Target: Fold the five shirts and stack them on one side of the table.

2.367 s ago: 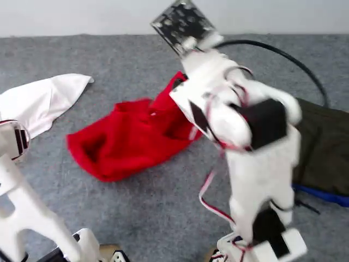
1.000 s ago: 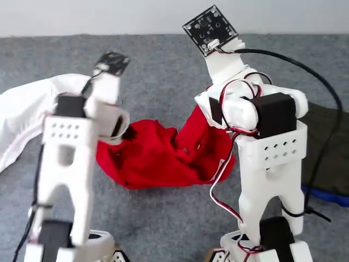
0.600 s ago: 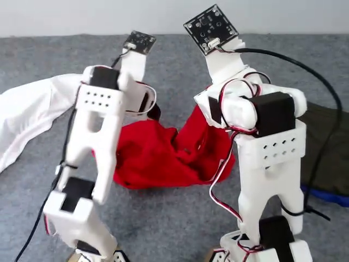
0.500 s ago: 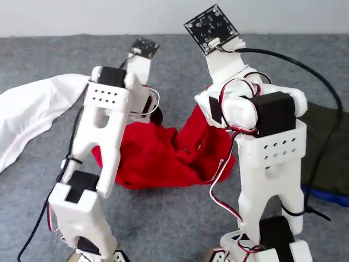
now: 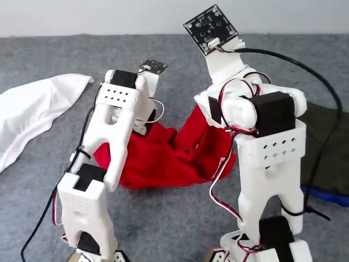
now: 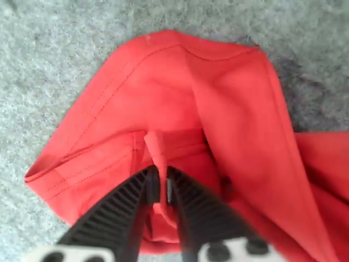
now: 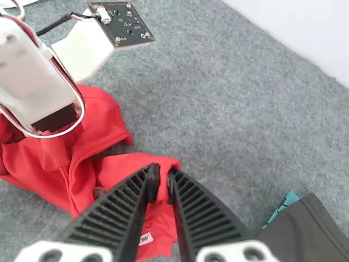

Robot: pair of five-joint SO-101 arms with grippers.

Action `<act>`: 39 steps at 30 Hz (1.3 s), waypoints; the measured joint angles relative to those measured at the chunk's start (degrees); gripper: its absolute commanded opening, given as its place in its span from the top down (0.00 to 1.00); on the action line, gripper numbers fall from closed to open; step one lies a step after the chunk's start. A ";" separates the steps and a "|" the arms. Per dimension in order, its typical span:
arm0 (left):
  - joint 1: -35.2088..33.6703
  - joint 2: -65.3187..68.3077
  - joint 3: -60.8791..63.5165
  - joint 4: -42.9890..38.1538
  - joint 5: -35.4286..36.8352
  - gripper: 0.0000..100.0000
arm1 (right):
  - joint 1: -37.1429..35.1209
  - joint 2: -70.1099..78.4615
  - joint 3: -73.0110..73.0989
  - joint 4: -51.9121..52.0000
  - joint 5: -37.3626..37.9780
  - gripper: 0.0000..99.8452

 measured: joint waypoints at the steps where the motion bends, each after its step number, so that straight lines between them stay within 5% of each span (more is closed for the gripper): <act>1: -0.26 -1.23 0.79 0.09 -0.79 0.99 | 0.00 0.00 0.00 0.00 0.00 0.99; 23: -5.54 -61.45 53.45 0.26 -13.54 0.97 | 3.60 0.00 0.00 0.00 0.00 0.99; 29: -9.32 -76.92 53.36 0.53 -11.16 0.73 | 6.07 0.00 0.00 0.00 0.00 0.99; 39: -17.49 -79.82 48.79 -0.44 -4.75 0.76 | 11.34 0.26 4.92 0.00 0.00 0.99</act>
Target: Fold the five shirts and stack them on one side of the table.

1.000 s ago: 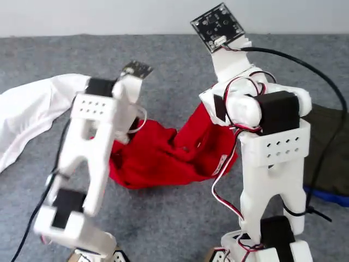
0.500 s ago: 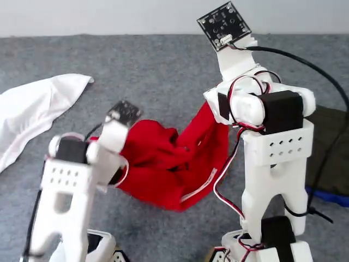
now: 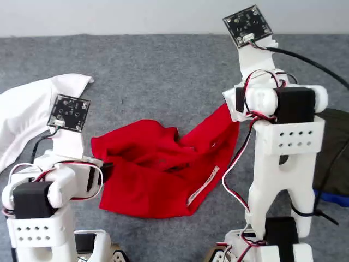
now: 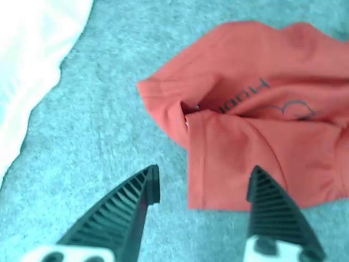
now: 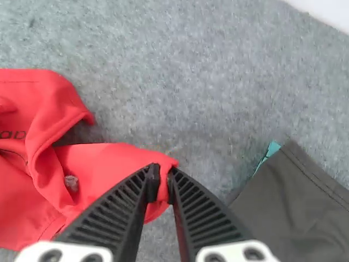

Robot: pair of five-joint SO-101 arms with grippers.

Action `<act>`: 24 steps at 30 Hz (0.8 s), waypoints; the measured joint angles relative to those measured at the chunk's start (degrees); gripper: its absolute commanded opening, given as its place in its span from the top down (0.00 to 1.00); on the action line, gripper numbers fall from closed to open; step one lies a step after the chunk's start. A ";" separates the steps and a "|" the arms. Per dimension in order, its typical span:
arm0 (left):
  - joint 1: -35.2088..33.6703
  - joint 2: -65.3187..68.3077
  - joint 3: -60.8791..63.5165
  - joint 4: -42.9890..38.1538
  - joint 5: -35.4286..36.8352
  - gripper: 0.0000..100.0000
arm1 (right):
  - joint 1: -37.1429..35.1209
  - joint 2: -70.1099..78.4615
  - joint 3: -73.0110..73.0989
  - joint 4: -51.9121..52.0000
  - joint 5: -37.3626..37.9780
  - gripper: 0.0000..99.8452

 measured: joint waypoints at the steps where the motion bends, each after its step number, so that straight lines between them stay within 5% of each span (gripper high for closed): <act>1: 0.00 0.00 0.00 -0.35 0.00 0.78 | 0.00 0.44 0.09 -0.35 0.00 0.99; 7: -3.69 -0.62 0.00 -2.99 0.00 0.80 | 3.78 8.26 0.09 -11.52 0.00 0.99; 20: -31.03 -0.62 -7.56 -3.34 -5.54 0.80 | 5.10 20.40 0.18 -51.87 0.00 0.99; 24: -34.99 -0.62 -7.65 -3.34 -5.54 0.80 | 3.34 21.98 0.18 -52.84 0.00 0.85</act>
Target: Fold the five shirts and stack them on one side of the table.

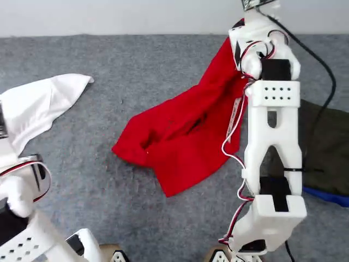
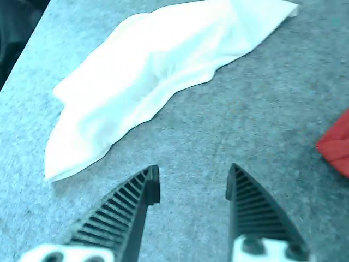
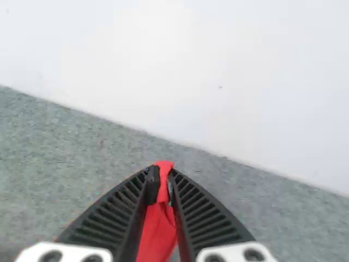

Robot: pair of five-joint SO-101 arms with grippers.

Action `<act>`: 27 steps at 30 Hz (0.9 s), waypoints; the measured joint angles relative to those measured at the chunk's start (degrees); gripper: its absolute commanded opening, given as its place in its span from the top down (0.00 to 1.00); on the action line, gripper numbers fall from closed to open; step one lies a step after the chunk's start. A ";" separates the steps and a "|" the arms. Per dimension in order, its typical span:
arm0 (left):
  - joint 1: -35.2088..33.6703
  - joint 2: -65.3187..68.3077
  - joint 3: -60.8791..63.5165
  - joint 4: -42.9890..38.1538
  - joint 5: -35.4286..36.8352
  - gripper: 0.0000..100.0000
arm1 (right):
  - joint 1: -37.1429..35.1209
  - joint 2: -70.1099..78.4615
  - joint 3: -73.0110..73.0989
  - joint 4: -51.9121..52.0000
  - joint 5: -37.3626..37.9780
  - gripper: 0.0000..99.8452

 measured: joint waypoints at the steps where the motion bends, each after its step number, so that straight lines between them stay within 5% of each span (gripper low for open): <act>1: -0.35 0.00 0.00 0.00 0.00 0.80 | -0.97 0.00 0.00 1.32 0.00 0.81; 23: -0.53 0.00 0.00 0.00 0.00 0.80 | -16.35 0.00 0.00 51.08 0.00 0.76; 27: -0.53 0.00 0.00 0.00 0.00 0.80 | -19.52 0.00 1.93 52.66 0.00 0.76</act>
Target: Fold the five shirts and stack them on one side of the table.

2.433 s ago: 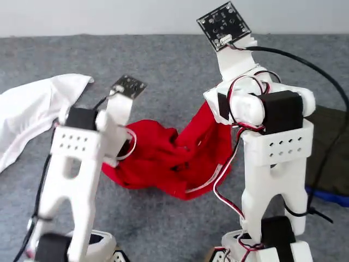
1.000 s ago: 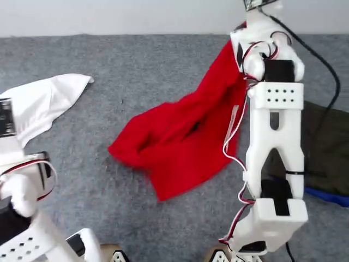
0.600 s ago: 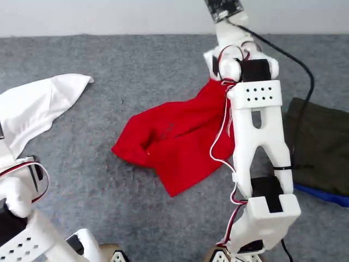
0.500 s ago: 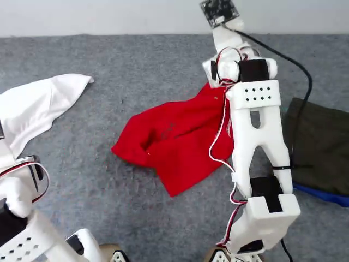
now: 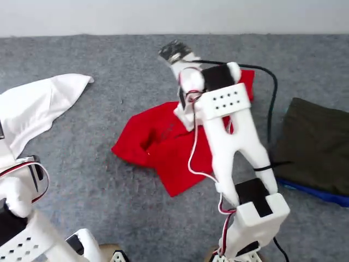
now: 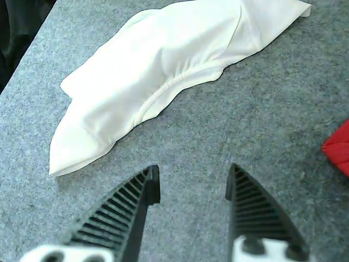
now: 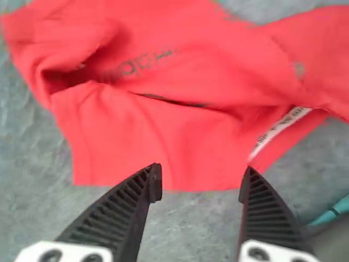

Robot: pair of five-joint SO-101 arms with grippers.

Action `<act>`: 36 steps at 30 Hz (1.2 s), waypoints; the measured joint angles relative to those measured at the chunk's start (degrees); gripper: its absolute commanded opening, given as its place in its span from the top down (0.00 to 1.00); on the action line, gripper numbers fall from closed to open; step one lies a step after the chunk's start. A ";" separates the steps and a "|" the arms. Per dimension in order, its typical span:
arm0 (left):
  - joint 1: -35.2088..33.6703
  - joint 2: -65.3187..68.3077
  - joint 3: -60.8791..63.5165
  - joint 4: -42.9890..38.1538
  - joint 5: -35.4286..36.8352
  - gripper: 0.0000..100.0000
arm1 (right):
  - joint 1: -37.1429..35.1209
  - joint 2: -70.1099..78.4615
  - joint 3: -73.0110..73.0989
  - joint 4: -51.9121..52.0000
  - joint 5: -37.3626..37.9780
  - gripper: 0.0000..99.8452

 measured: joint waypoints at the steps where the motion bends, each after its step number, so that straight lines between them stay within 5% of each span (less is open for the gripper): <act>1: 0.00 0.00 0.00 0.00 0.00 0.80 | -0.70 0.00 1.23 0.00 0.00 0.76; 16: -0.53 0.09 5.54 -5.27 0.00 0.80 | -19.96 -10.29 34.73 -2.46 -2.55 0.76; 36: -0.35 0.09 5.63 -5.27 0.00 0.80 | -21.10 11.34 36.04 -18.29 -2.73 0.76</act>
